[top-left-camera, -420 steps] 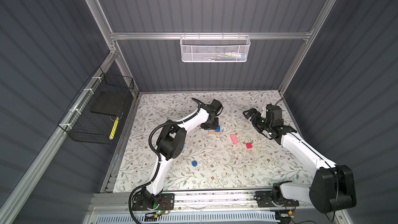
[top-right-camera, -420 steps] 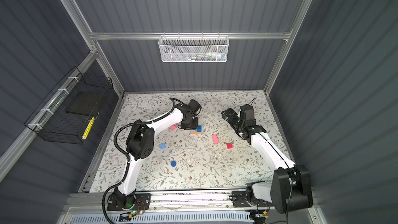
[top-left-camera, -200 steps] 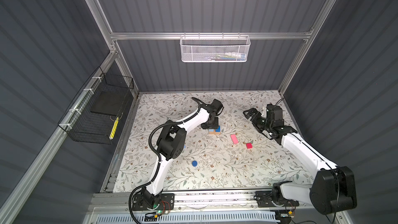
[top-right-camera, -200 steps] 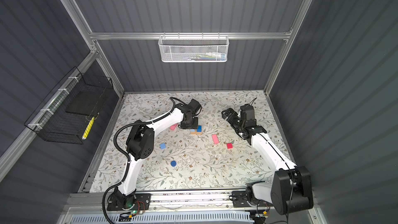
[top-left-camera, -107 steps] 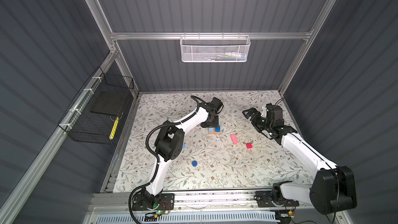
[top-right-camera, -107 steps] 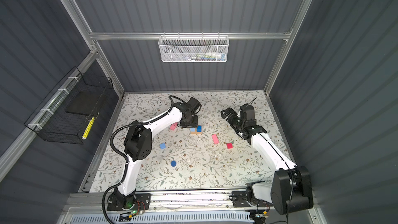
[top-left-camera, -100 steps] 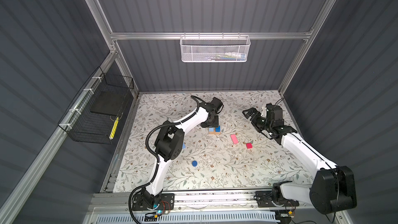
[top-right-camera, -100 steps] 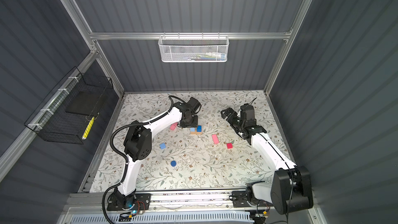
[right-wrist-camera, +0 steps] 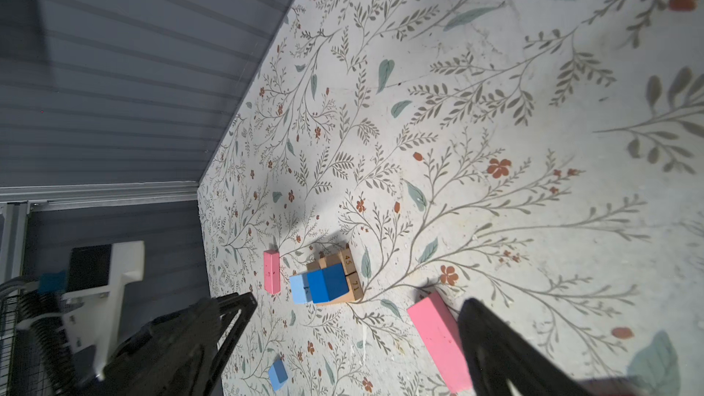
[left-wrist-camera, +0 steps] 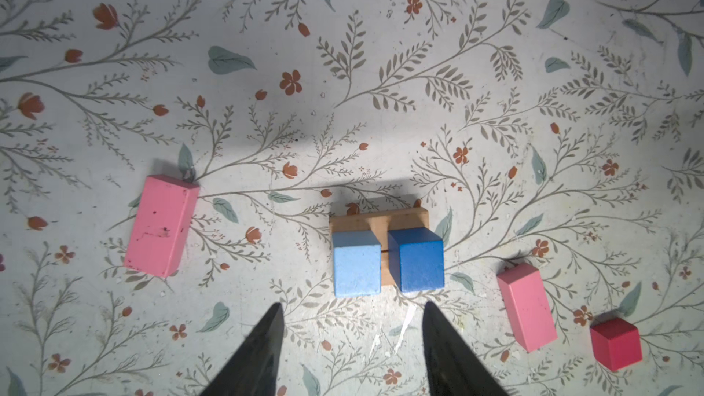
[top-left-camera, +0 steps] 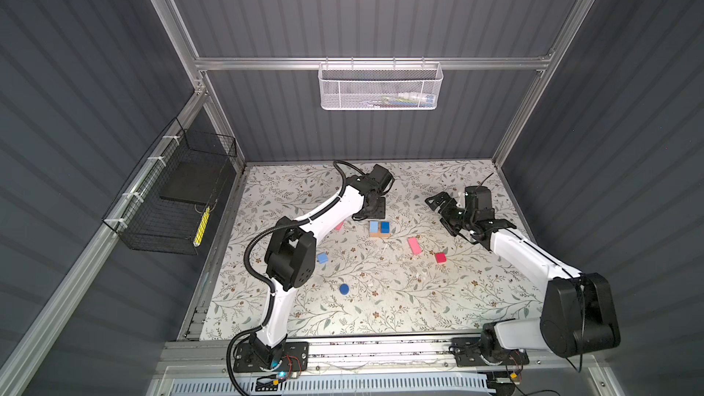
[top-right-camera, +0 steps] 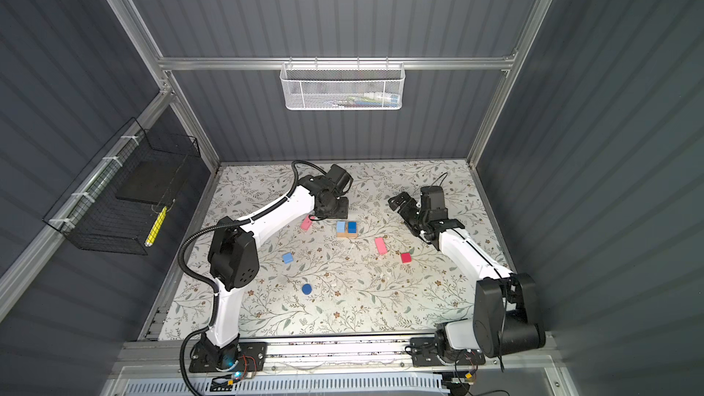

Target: Build the wood block tower

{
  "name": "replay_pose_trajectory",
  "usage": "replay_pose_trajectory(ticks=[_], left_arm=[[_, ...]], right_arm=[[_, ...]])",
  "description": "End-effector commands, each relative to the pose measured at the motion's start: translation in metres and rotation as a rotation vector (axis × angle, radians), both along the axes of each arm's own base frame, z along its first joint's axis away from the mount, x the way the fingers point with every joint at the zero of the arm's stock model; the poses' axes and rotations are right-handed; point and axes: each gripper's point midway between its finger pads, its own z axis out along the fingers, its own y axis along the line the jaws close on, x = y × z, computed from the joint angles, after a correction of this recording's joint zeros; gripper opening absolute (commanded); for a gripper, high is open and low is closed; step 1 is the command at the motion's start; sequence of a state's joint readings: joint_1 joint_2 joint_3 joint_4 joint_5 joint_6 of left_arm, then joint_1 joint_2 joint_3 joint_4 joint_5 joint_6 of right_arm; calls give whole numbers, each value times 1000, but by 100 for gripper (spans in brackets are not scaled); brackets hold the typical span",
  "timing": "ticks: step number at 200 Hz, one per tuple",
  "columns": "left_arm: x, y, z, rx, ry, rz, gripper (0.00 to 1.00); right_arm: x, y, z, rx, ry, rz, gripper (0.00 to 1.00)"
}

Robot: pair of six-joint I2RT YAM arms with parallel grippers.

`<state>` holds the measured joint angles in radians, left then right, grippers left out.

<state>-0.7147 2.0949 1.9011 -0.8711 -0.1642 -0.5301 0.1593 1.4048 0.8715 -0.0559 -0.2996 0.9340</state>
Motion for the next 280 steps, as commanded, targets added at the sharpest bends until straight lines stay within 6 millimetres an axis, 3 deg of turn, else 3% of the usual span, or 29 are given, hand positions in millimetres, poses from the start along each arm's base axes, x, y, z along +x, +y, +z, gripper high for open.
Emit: replay_pose_trajectory(ticks=[1,16,45,129,179,223,280], left_arm=[[-2,10,26,23,-60,-31,74],[-2,14,31,13,-77,-41,80],[0,19,32,-74,-77,-56,81],[7,22,0,-342,-18,-81,70],[6,10,-12,-437,17,-115,62],[2,11,-31,-419,77,-103,60],[0,10,-47,-410,115,-95,51]], right_arm=[[8,17,14,25,-30,83,99],[10,26,13,35,-28,118,99],[12,45,11,30,-14,176,99],[10,98,-18,-24,77,320,99],[12,114,-37,-30,125,355,97],[12,123,-47,-23,150,375,95],[15,131,-58,-6,175,391,86]])
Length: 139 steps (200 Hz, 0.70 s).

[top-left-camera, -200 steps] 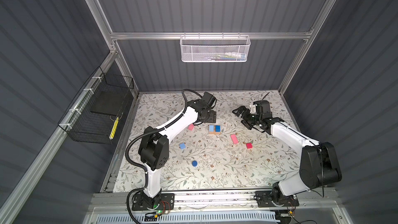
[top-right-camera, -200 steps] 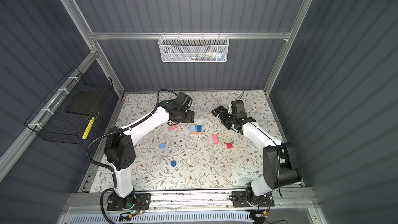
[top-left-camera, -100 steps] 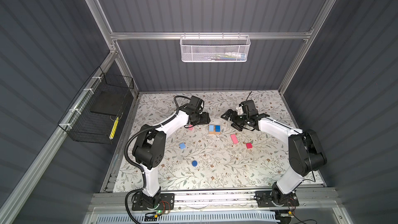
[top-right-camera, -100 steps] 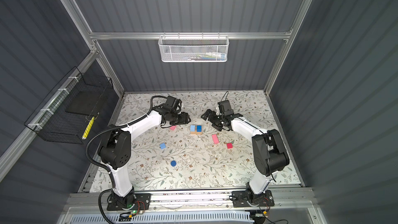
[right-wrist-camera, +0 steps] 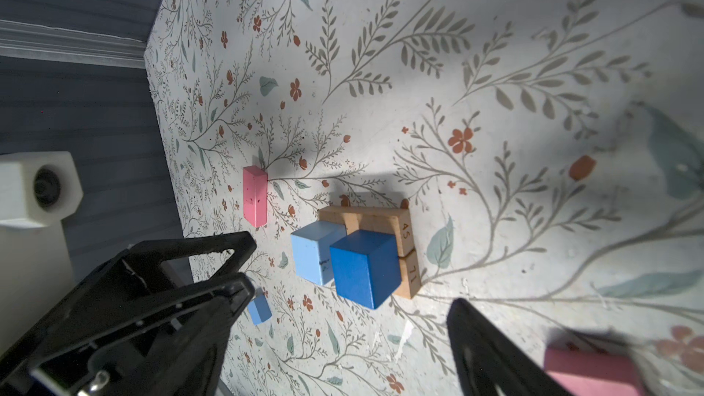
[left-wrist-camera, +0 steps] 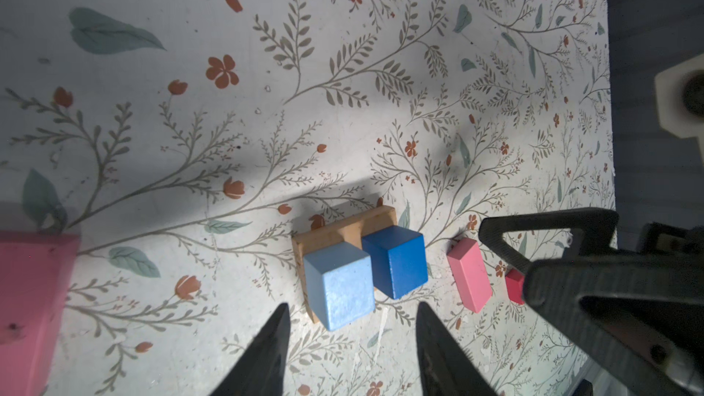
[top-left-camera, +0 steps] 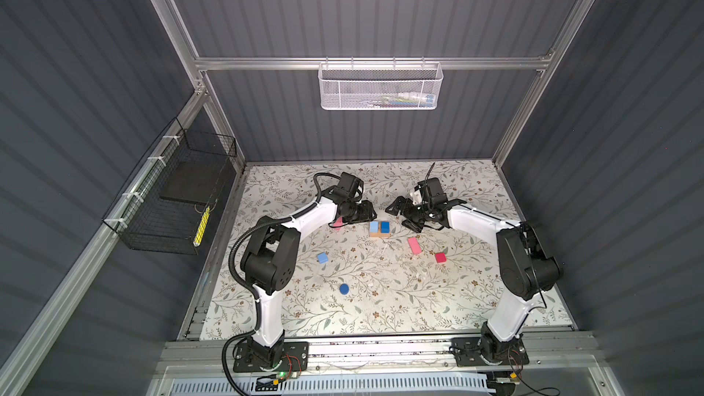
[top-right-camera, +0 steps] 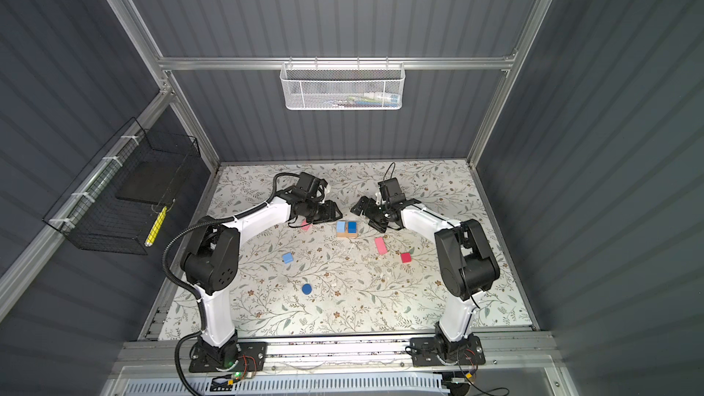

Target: Build the wood block tower

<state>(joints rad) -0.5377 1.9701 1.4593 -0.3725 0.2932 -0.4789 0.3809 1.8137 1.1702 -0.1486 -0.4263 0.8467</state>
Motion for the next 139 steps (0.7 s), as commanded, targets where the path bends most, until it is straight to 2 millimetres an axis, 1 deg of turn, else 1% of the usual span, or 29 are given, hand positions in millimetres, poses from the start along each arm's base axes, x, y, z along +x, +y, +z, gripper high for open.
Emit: replay_pose_trajectory(ticks=[1,31,39,65,86,139], left_arm=[[-5,0,-12,0,44,-8,51],[-3,-2,-14,-9,45,-4,48],[-7,-7,-14,-32,64,-21,47],[-9,-6,-20,-25,87,-22,46],[-9,-4,-24,-13,96,-22,45],[-11,-6,-26,-17,109,-25,43]], right_arm=[[2,7,1,13,4,22,85],[4,10,-3,20,20,27,78],[4,11,-4,23,22,29,77],[5,13,-6,31,24,34,73],[6,14,-8,34,25,37,70],[6,20,-11,42,36,50,65]])
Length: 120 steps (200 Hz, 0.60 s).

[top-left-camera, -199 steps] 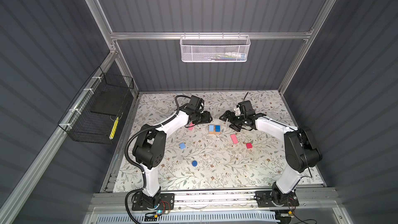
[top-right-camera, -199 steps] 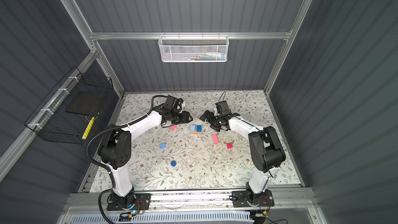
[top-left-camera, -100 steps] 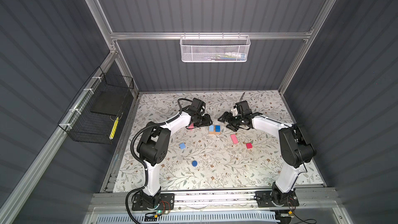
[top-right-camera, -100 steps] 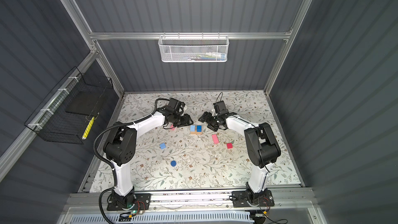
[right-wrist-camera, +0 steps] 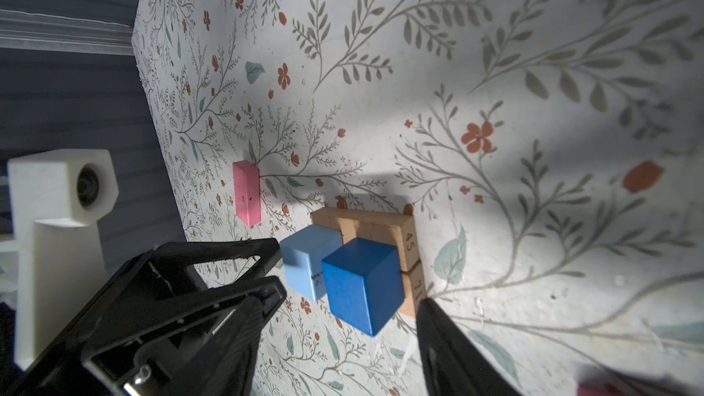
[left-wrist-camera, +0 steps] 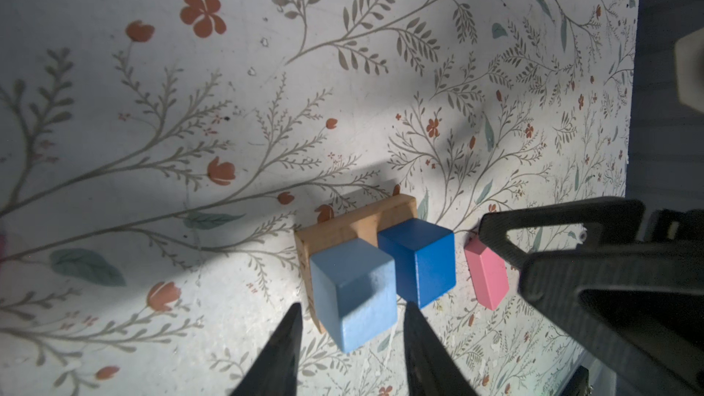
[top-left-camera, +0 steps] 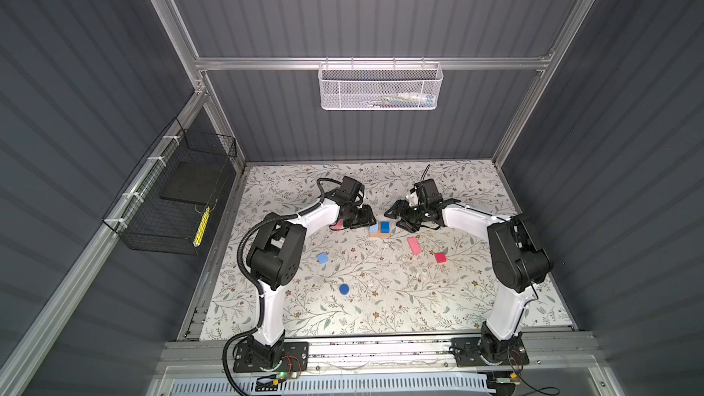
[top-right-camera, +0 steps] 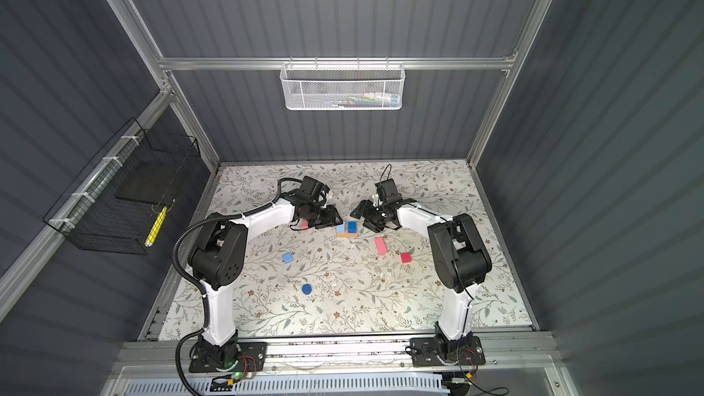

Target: Build the wood block tower

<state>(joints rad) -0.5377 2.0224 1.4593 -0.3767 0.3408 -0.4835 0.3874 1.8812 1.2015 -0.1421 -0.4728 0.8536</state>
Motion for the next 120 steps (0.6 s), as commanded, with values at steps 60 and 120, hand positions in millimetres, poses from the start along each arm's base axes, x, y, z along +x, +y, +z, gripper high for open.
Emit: replay_pose_trajectory(ticks=[60,120], left_arm=[[-6,-3,-9,-12,68,-3,44],[-6,-5,-9,-23,75,-3,42]], right_arm=[[4,8,-2,8,8,19,65],[4,10,-6,12,21,22,63]])
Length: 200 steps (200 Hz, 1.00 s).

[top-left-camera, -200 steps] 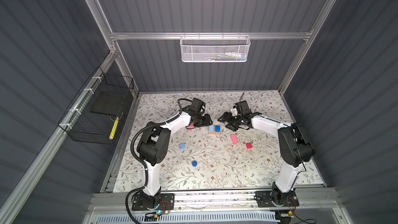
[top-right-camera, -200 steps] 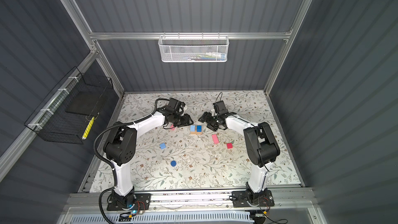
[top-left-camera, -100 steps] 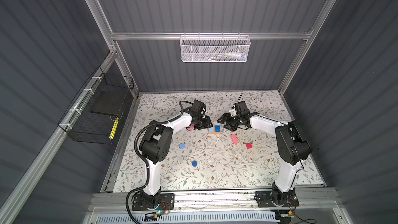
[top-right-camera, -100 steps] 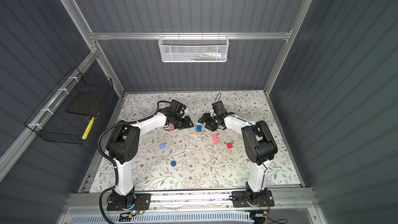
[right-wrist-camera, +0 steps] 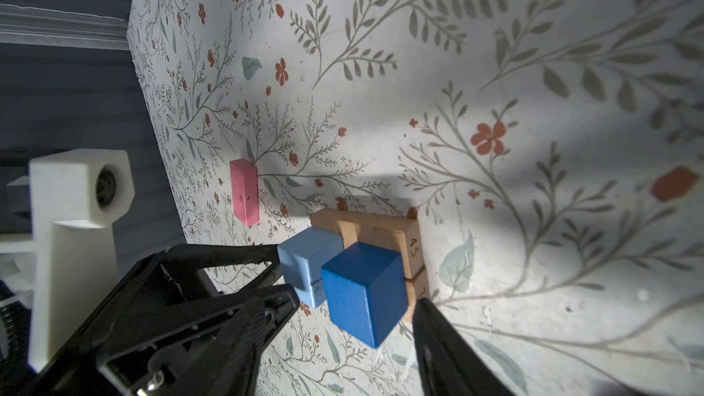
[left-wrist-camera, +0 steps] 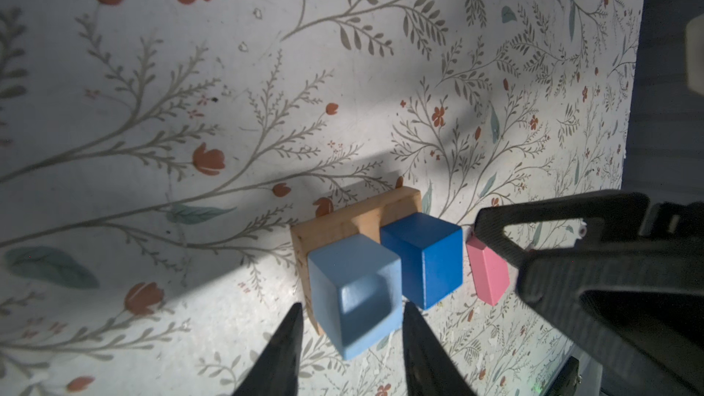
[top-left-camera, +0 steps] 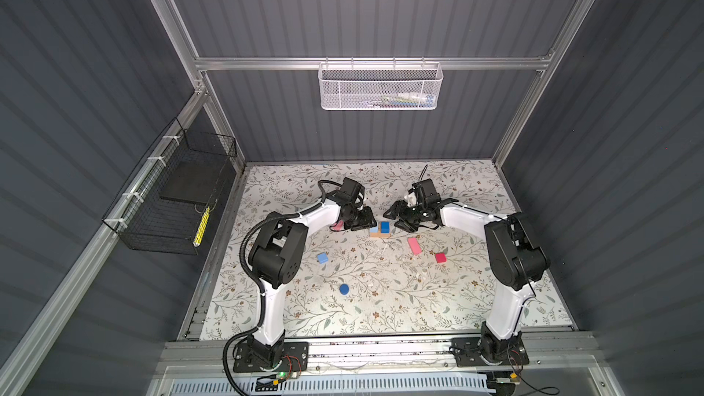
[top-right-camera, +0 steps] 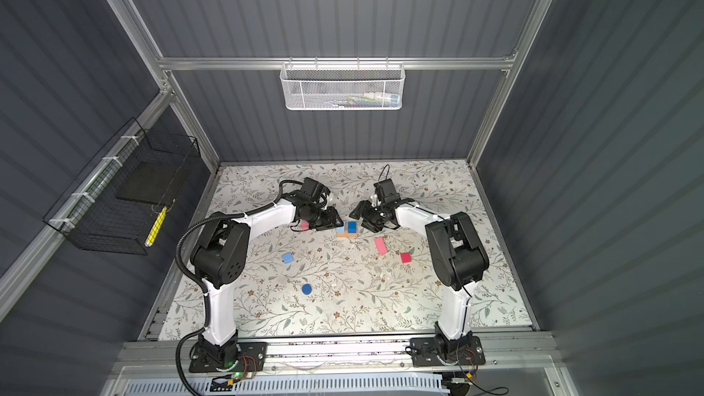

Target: Build the wood block tower

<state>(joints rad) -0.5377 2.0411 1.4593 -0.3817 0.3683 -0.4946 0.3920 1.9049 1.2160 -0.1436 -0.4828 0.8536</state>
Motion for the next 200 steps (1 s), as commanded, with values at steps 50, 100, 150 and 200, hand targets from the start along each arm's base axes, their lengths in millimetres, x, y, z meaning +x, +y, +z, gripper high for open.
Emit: replay_pose_trajectory(ticks=[50,100,150,200], left_arm=[[-2,-5,-2,-23,46,1,40],[-2,-9,-2,-47,58,-2,38],[-3,-11,-2,-53,61,-4,36],[-3,-13,-1,-54,59,-6,36]], right_arm=[[3,8,-2,13,9,18,61],[3,9,-3,14,14,22,59],[2,11,-4,16,18,29,57],[3,12,-5,12,22,32,52]])
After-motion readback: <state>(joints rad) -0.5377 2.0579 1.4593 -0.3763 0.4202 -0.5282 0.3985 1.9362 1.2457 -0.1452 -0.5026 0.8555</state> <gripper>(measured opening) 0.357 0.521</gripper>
